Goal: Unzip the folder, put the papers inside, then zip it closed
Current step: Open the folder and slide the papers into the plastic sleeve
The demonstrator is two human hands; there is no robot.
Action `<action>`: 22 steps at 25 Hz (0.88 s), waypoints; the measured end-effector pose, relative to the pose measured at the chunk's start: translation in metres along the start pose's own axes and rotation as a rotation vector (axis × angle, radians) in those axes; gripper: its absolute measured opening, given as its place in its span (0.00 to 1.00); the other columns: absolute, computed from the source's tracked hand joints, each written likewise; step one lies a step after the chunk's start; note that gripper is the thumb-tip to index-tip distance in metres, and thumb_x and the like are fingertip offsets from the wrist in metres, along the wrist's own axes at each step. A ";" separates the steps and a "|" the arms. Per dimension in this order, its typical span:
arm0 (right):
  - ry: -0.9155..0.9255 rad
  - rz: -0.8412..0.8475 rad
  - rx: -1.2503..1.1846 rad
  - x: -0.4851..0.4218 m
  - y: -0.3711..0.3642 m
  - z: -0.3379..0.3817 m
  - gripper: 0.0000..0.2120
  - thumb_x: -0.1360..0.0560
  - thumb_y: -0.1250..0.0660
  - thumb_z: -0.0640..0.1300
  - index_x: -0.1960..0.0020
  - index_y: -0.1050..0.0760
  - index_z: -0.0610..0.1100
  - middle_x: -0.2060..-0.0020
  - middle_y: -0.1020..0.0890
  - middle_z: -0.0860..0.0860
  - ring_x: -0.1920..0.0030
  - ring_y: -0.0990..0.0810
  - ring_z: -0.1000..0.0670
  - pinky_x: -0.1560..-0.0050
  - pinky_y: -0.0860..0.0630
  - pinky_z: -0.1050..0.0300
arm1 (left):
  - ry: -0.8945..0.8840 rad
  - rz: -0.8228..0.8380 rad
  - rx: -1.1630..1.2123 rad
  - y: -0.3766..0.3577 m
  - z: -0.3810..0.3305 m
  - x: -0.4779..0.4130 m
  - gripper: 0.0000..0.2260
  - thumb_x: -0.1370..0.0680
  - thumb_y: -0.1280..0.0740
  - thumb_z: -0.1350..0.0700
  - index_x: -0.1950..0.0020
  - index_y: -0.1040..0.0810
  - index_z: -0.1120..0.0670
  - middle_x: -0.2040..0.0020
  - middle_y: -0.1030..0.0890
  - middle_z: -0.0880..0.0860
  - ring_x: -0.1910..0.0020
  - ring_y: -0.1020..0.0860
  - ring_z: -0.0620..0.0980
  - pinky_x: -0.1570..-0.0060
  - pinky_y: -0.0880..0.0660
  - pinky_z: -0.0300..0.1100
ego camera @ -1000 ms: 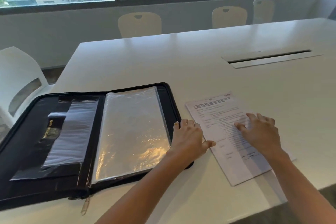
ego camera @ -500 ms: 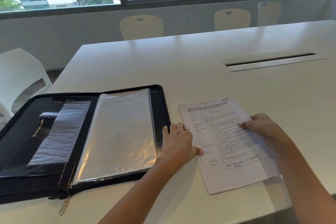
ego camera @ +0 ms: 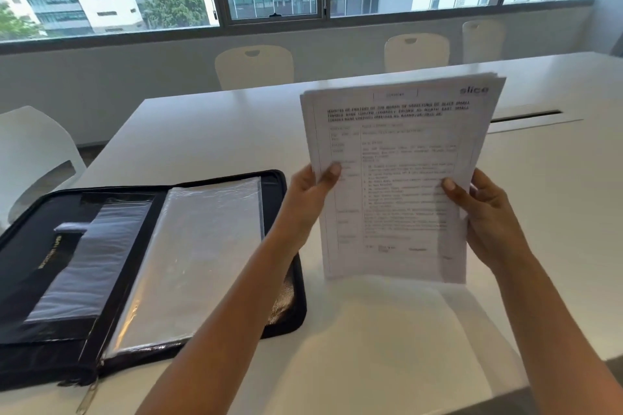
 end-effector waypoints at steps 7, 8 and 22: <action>0.115 0.052 -0.013 -0.032 -0.015 0.022 0.19 0.25 0.31 0.45 0.34 0.26 0.45 0.39 0.20 0.45 0.40 0.22 0.40 0.43 0.22 0.43 | -0.136 0.040 0.014 0.003 -0.025 -0.019 0.10 0.18 0.39 0.59 0.39 0.22 0.55 0.46 0.16 0.49 0.46 0.18 0.51 0.51 0.21 0.40; 0.090 0.058 -0.011 -0.032 -0.014 0.014 0.20 0.26 0.30 0.45 0.35 0.26 0.45 0.39 0.20 0.46 0.39 0.22 0.41 0.42 0.23 0.43 | -0.108 0.050 0.005 0.002 -0.016 -0.016 0.10 0.18 0.39 0.59 0.39 0.21 0.54 0.45 0.16 0.49 0.45 0.18 0.51 0.51 0.21 0.40; -0.153 -0.014 -0.462 -0.009 -0.006 -0.054 0.18 0.27 0.35 0.36 0.38 0.23 0.47 0.43 0.18 0.45 0.44 0.19 0.44 0.50 0.20 0.46 | 0.095 -0.290 0.503 0.011 0.009 -0.025 0.10 0.18 0.39 0.59 0.44 0.21 0.48 0.49 0.15 0.50 0.49 0.18 0.54 0.46 0.21 0.58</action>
Point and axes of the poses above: each hand's wrist, its own x-axis away from the middle knuckle, its own y-axis out of the back of the hand, z = x × y, the point moved 8 cm from there along -x, towards the middle knuckle
